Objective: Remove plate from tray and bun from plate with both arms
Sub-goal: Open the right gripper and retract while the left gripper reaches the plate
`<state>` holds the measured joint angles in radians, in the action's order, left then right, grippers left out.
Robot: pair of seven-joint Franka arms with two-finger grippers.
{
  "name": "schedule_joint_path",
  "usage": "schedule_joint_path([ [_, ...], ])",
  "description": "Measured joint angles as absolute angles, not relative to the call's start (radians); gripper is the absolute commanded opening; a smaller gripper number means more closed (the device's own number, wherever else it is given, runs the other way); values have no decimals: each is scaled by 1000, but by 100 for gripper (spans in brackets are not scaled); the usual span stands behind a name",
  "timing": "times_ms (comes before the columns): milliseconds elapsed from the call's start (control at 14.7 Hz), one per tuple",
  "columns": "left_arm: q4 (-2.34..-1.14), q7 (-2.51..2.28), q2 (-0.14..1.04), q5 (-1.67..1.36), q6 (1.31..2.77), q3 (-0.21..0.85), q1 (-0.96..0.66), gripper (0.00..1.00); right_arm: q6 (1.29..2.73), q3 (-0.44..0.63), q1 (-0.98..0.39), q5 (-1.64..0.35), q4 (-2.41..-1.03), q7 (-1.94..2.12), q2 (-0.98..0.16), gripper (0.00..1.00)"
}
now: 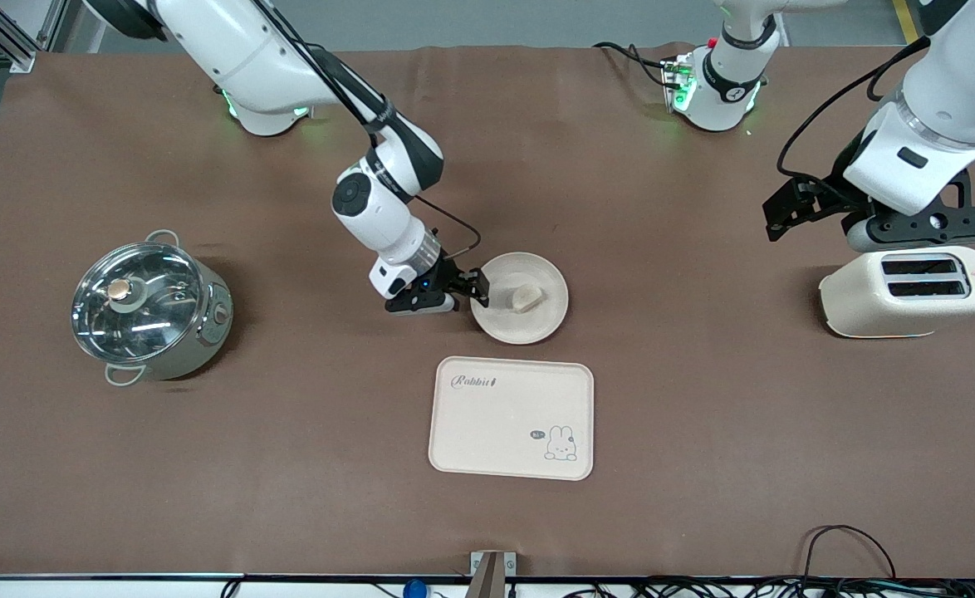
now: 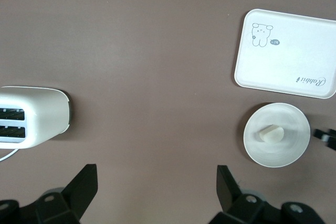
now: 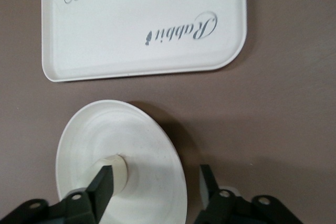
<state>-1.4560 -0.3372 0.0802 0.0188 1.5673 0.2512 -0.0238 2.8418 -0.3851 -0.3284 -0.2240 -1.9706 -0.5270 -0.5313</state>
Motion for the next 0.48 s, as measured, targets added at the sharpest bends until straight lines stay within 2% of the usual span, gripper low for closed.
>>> schedule_joint_path([
  [272,-1456,-337,80,19,1566,250,-23,100,2354,-378,-174,-223,-1837,-520,-333,100],
  [476,-1456,-323,80,19,1565,246,-21,100,2160,-372,-17,-222,-1754,-376,-260,100],
])
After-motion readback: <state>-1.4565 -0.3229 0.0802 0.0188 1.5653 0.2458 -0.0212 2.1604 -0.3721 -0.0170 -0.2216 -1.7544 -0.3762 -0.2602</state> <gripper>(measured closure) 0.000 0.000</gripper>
